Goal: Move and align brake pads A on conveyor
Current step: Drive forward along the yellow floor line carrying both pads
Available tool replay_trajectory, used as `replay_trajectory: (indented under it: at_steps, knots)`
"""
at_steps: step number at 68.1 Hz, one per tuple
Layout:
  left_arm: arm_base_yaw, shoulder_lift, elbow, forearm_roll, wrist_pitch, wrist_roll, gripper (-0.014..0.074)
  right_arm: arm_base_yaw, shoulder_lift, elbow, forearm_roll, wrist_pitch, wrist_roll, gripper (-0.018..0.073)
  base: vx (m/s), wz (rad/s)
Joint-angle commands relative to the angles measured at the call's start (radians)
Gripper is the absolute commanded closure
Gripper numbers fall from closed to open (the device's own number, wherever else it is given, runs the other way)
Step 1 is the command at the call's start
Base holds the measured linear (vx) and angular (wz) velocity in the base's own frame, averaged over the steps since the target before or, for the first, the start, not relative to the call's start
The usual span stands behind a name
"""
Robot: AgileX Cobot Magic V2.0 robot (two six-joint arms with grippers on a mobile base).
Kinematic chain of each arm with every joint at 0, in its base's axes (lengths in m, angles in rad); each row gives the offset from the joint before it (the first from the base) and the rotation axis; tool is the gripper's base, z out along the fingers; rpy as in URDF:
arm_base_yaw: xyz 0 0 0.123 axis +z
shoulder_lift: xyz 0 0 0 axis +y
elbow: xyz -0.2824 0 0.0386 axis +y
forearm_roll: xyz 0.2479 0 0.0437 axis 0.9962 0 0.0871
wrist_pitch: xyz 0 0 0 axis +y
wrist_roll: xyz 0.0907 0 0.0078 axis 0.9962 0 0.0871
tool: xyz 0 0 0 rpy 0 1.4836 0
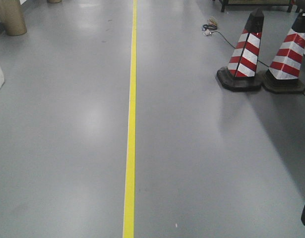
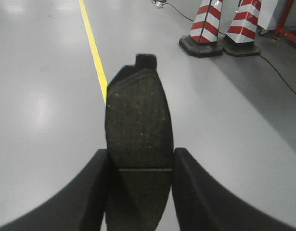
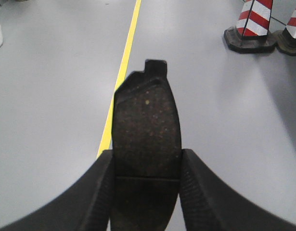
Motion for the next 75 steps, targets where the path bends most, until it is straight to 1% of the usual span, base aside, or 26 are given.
replay_trajectory:
  at_steps: [1,41,75]
  knots:
    - [0.0,0.009,-0.03,0.012,-0.092,-0.001,0.0602,0.0,0.005,-0.032,-0.008,-0.097,-0.003,0.0569,0.8,-0.06]
    - [0.0,0.009,-0.03,0.013,-0.088,-0.001,0.0602,0.0,0.005,-0.032,-0.008,-0.097,-0.003,0.0569,0.8,0.01]
    - [0.0,0.013,-0.03,0.011,-0.084,-0.001,0.0602,0.0,0.005,-0.032,-0.008,-0.097,-0.003,0.0569,0.72,-0.01]
